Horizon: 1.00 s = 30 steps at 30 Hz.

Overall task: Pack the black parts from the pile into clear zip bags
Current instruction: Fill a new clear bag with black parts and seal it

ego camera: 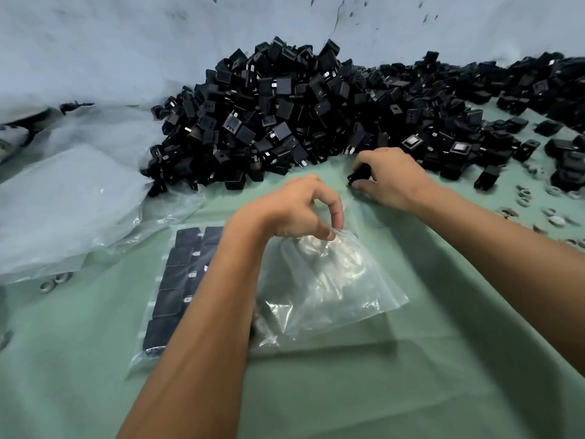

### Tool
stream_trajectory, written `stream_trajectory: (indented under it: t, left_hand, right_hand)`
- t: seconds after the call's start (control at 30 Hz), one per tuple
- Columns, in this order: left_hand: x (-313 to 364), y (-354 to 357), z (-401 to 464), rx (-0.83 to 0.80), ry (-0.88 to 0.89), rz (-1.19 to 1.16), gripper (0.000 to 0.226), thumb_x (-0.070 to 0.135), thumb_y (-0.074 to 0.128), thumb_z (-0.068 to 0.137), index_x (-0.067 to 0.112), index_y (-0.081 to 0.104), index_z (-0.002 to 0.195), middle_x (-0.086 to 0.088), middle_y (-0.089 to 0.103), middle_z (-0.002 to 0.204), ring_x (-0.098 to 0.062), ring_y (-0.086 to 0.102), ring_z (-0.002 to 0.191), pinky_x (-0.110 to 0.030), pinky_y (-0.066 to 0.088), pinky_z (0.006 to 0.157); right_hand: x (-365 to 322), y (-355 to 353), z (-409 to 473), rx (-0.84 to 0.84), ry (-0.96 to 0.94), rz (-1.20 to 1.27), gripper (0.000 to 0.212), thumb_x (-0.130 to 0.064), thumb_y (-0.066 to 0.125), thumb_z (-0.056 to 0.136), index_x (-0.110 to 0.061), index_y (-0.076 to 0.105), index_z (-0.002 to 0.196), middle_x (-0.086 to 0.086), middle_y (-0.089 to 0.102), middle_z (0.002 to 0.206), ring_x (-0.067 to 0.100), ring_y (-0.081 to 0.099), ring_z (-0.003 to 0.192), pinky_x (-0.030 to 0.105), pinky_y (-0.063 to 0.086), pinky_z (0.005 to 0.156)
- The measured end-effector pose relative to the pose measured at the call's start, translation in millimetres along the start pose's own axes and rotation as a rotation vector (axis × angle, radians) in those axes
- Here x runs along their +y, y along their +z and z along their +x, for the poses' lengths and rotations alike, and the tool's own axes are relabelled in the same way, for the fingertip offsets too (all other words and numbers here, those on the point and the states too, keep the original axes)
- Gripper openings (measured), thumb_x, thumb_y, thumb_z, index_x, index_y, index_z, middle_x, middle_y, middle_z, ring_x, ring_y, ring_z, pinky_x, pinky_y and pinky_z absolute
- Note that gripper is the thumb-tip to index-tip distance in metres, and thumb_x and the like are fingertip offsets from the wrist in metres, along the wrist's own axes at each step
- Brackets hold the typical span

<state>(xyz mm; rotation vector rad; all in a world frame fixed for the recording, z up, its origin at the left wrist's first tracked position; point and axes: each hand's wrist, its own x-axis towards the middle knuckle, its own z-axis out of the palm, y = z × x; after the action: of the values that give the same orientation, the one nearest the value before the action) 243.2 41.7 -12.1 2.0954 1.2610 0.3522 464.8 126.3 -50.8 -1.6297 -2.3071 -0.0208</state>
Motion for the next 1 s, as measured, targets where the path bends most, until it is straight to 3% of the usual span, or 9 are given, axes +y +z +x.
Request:
stream_trajectory:
  t: [0.17,0.27,0.37,0.5,0.63,0.7,0.77,0.87,1.0]
  left_hand:
    - [0.5,-7.1,-4.6,0.018,0.005,-0.001,0.019,0.021,0.091,0.072,0.032,0.078,0.078,0.015,0.056,0.109,-0.01,0.05,0.107,-0.029,0.042,0.082]
    - [2.0,-9.4,-5.5,0.035,0.029,-0.008,0.019,0.019,0.091,0.072,0.031,0.078,0.077,0.014,0.06,0.099,-0.009,0.051,0.101,-0.029,0.044,0.083]
    - [5.5,-11.2,-7.4,0.078,0.092,-0.046,0.021,0.016,0.089,0.073,0.033,0.077,0.076,0.017,0.058,0.094,0.0,0.048,0.094,-0.015,0.038,0.073]
    - [7.6,-14.2,-8.6,0.133,0.129,-0.091,0.024,0.016,0.089,0.074,0.036,0.075,0.075,0.018,0.057,0.098,-0.003,0.049,0.097,-0.014,0.037,0.075]
    - [5.9,-15.5,-8.4,0.147,0.131,-0.083,0.023,0.013,0.089,0.073,0.031,0.075,0.074,0.011,0.058,0.101,-0.006,0.049,0.098,-0.019,0.037,0.075]
    - [2.2,-18.8,-10.6,0.173,0.134,-0.111,0.023,0.012,0.089,0.073,0.03,0.075,0.074,0.015,0.059,0.098,-0.006,0.05,0.098,-0.019,0.036,0.076]
    - [-2.6,-23.7,-13.0,0.2,0.153,-0.182,0.023,0.01,0.089,0.073,0.028,0.076,0.077,0.013,0.063,0.097,-0.013,0.053,0.1,-0.022,0.037,0.079]
    - [-3.0,-28.0,-16.4,0.204,0.185,-0.29,0.017,0.012,0.087,0.07,0.021,0.077,0.081,0.001,0.066,0.102,-0.035,0.054,0.11,-0.025,0.037,0.079]
    - [6.7,-25.5,-15.3,0.175,0.232,-0.277,0.017,0.02,0.085,0.067,0.022,0.078,0.082,-0.006,0.068,0.113,-0.034,0.055,0.115,-0.026,0.04,0.08]
  right_hand:
    - [-9.8,-19.7,-49.5,0.063,-0.062,0.159,0.033,-0.046,0.075,0.09,-0.016,0.075,0.104,0.002,0.055,0.106,0.022,0.056,0.094,0.034,0.048,0.08]
    - [-27.4,-40.7,-72.5,-0.015,-0.06,0.517,0.028,-0.041,0.073,0.092,-0.013,0.073,0.091,-0.008,0.071,0.077,0.009,0.064,0.062,0.013,0.042,0.058]
    - [-42.1,-51.5,-89.7,-0.24,-0.107,0.71,0.017,-0.025,0.078,0.091,-0.011,0.068,0.089,-0.014,0.07,0.066,0.008,0.057,0.048,0.017,0.044,0.05]
    - [-50.0,-55.0,-96.3,-0.282,-0.19,0.681,0.029,-0.026,0.088,0.081,-0.012,0.062,0.084,-0.019,0.063,0.061,0.007,0.046,0.042,0.018,0.041,0.045]
    - [-64.6,-46.5,-92.2,-0.392,-0.199,0.73,0.033,-0.024,0.09,0.08,-0.009,0.063,0.091,0.004,0.077,0.086,0.026,0.073,0.069,0.041,0.06,0.064]
    - [-68.8,-38.8,-90.2,-0.399,-0.149,0.936,0.031,-0.017,0.087,0.083,-0.003,0.062,0.094,0.012,0.077,0.084,0.02,0.069,0.062,0.032,0.054,0.056]
    - [-70.5,-34.3,-90.6,-0.451,-0.098,1.053,0.031,-0.015,0.086,0.084,0.0,0.063,0.099,0.014,0.077,0.087,0.022,0.07,0.063,0.033,0.057,0.056]
    - [-69.2,-28.6,-90.7,-0.607,-0.21,0.934,0.021,-0.009,0.084,0.086,-0.01,0.069,0.102,0.01,0.076,0.099,0.03,0.074,0.086,0.043,0.063,0.071]
    - [-77.2,-22.9,-83.8,-0.791,-0.299,0.978,0.028,-0.011,0.078,0.093,-0.011,0.068,0.119,0.01,0.074,0.117,0.031,0.072,0.111,0.052,0.06,0.094]
